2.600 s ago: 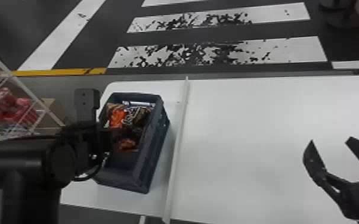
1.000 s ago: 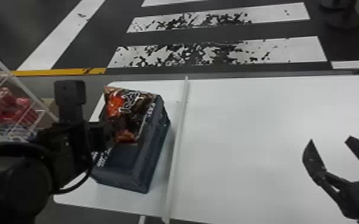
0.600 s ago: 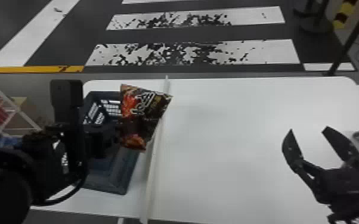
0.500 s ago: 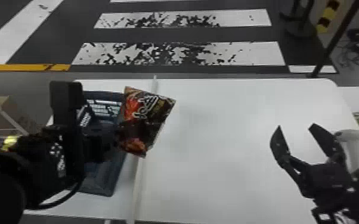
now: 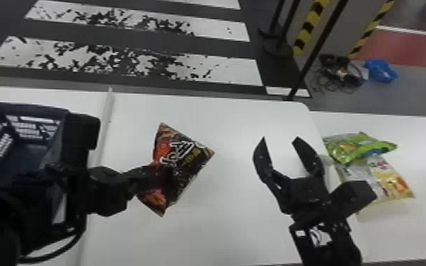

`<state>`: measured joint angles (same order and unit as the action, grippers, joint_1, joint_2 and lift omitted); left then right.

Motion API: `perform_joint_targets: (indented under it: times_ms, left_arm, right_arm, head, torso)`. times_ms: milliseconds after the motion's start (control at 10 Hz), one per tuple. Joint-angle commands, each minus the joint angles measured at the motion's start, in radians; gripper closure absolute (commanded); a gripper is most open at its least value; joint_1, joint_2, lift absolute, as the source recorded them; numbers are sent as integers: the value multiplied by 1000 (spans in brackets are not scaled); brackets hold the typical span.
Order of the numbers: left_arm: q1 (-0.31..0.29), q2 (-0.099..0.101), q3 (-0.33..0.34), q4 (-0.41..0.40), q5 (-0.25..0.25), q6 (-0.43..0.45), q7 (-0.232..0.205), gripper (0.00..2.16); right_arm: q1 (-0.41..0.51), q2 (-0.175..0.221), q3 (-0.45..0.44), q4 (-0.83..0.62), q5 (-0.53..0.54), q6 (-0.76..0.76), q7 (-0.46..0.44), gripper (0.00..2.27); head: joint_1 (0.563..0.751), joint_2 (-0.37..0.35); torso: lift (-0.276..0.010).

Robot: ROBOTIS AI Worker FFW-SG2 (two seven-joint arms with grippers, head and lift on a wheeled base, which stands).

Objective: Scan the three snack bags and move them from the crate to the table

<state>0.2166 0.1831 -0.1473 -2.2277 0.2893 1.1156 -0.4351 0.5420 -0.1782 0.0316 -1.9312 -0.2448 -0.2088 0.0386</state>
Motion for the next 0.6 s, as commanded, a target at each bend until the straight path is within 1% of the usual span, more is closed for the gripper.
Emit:
perform_joint_targets:
  times_ms: [0, 100, 200, 300, 400, 500]
  left_arm:
    - [-17, -28, -55, 115, -9, -98, -44, 1612]
    - [-28, -56, -86, 180, -9, -147, -77, 1612]
    - [-49, -67, -143, 238, -22, -181, -77, 1612]
    - [-75, -76, -205, 293, -58, -230, -79, 1612]
    - [-106, -85, -261, 359, -70, -291, -82, 1612]
    - [-137, -106, -304, 439, -81, -337, -82, 1598]
  right_arm:
    - [-7, 0, -2, -3, -10, 3, 1, 167]
    - [-10, 0, 1, -3, -13, 3, 1, 167]
    - [-11, 0, 1, -3, -21, -1, 1, 167]
    - [-13, -1, 1, -5, -27, -1, 1, 167]
    - [-14, -1, 2, -3, -30, -1, 3, 167]
    - [-14, -3, 4, -5, -30, -4, 3, 167]
  head:
    - [695, -239]
    - [695, -273]
    - [695, -305]
    - [695, -335]
    - [695, -350]
    - [695, -350]
  torso:
    - [-62]
    - [-62]
    - [-62]
    - [-62]
    - [-62]
    - [-62]
